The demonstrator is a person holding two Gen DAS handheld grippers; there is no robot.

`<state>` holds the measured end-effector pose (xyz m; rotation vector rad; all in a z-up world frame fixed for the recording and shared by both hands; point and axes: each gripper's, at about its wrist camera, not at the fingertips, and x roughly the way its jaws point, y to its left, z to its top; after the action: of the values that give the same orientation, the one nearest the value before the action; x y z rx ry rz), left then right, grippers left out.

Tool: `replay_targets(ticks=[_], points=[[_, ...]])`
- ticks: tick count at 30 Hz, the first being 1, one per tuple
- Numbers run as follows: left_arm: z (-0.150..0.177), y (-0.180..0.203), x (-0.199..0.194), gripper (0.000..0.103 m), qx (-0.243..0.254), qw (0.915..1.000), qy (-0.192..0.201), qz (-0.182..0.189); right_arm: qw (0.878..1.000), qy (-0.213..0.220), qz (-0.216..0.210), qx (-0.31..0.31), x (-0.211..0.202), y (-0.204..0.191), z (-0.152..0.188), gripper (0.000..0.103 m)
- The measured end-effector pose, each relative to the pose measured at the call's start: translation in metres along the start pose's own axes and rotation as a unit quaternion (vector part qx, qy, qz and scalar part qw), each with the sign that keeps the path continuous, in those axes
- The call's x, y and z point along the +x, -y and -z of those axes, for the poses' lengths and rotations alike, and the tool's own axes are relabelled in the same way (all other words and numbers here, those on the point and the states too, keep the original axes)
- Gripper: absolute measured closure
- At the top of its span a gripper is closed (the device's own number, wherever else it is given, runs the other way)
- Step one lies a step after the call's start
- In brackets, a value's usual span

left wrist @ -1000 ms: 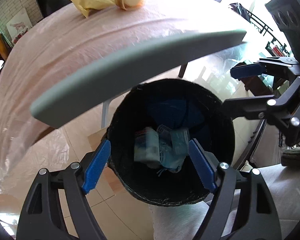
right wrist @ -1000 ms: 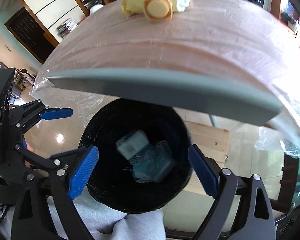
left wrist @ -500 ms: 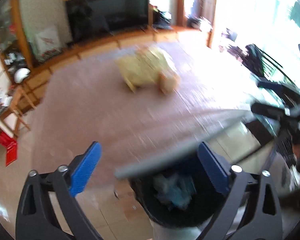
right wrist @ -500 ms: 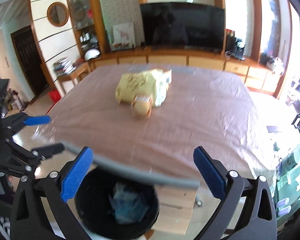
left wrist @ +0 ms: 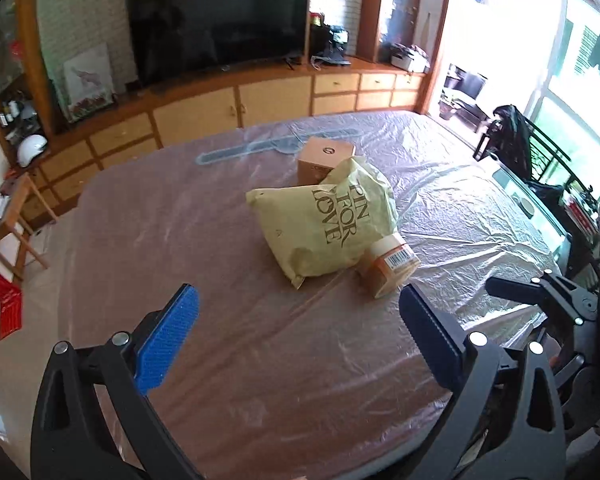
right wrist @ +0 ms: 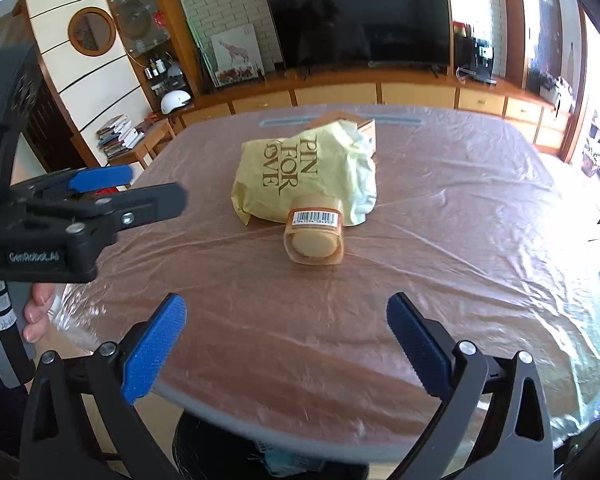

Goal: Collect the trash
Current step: 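Grasp the tan jar with the right tool while the left tool grasps the yellow paper bag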

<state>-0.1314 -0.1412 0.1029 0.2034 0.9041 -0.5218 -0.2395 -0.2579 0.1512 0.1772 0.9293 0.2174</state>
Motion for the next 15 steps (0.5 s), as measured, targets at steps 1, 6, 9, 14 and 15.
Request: replay_targets(ticks=[1, 6, 9, 14, 15], points=[[-0.002, -0.004, 0.006, 0.002, 0.0, 0.9999, -0.007, 0.01, 1.0, -0.005, 0.004, 0.003, 0.008, 0.0, -0.003, 0.004], [-0.025, -0.024, 0.044, 0.003, -0.014, 0.9954, -0.04, 0.086, 1.0, -0.02, 0.012, 0.005, 0.035, -0.002, -0.015, 0.004], [-0.036, -0.034, 0.069, 0.003, -0.019, 0.9901, -0.064, 0.123, 0.999, -0.028, 0.01, 0.012, 0.049, -0.004, -0.022, 0.004], [-0.042, -0.047, 0.102, 0.003, -0.054, 0.9818, -0.089, 0.159, 0.999, -0.026, 0.02, 0.016, 0.064, -0.006, -0.029, 0.004], [-0.043, -0.046, 0.105, 0.003, -0.055, 0.9803, -0.089, 0.167, 0.999, -0.024, 0.02, 0.018, 0.066, -0.006, -0.03, 0.004]])
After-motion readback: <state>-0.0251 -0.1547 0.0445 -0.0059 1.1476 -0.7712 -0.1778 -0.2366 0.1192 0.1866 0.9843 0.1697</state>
